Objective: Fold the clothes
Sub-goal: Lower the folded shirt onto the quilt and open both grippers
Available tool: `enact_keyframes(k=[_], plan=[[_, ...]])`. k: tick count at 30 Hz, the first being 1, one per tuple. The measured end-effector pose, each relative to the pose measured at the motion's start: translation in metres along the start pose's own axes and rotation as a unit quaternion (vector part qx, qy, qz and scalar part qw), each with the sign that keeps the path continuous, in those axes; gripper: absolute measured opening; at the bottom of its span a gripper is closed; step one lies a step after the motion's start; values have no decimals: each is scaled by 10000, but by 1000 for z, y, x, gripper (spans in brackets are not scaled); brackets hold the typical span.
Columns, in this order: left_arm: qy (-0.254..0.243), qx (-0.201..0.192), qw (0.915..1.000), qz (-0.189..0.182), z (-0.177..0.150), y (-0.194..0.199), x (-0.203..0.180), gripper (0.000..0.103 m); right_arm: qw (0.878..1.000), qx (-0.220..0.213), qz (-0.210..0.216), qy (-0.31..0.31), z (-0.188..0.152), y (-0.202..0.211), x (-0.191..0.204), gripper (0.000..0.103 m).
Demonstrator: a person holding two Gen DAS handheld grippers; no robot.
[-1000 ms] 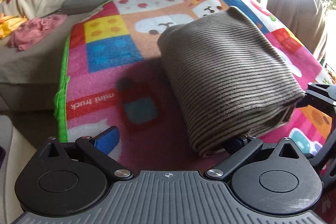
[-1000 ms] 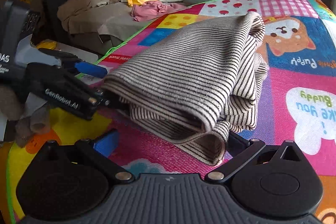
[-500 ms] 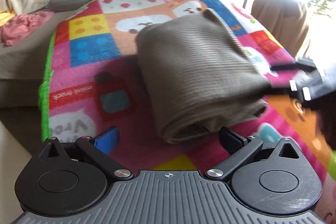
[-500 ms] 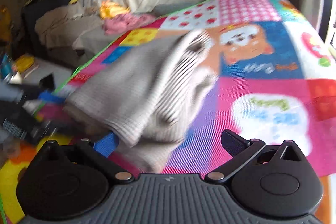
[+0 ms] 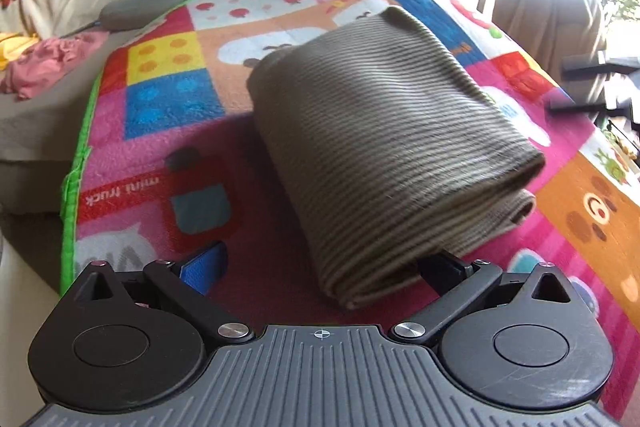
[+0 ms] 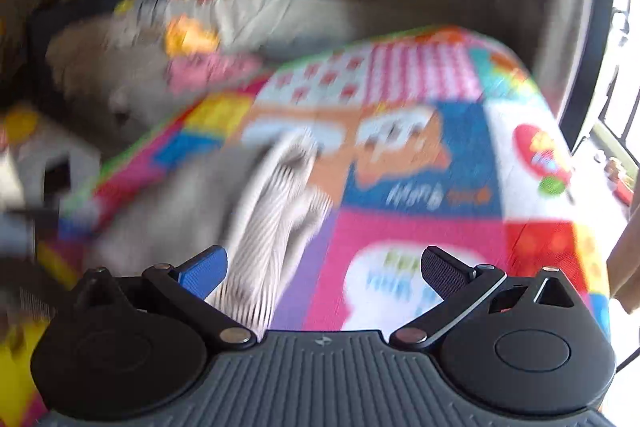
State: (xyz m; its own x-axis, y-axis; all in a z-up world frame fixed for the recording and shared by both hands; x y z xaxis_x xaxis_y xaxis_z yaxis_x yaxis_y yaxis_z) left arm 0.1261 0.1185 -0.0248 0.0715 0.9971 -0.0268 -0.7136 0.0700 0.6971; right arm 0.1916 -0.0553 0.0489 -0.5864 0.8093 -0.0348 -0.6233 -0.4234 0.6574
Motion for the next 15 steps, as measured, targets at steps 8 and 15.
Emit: enact_keyframes(k=[8,15], plan=[[-20,-63,10000,-28,0,1,5,103,9971,749,-153,47,-39,-40,25,103],[298,-118,9978,580,11,-10,35,103,9984,519,-40,-213,-26,-64,34,103]])
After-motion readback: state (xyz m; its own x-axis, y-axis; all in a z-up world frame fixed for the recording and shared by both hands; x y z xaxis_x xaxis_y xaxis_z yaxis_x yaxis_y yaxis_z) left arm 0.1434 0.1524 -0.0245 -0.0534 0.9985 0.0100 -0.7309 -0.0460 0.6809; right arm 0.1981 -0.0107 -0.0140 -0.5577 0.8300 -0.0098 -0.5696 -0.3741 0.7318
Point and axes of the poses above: each gripper's, at about its wrist camera, not at the fingertips, and y roughly against the way its jaws point, x to its left, z to its top, the point moved 4 cm from there along -y, roughly the way its jaws point, and after that the axes turned 5 degrees about z, right-handed, at the moved point
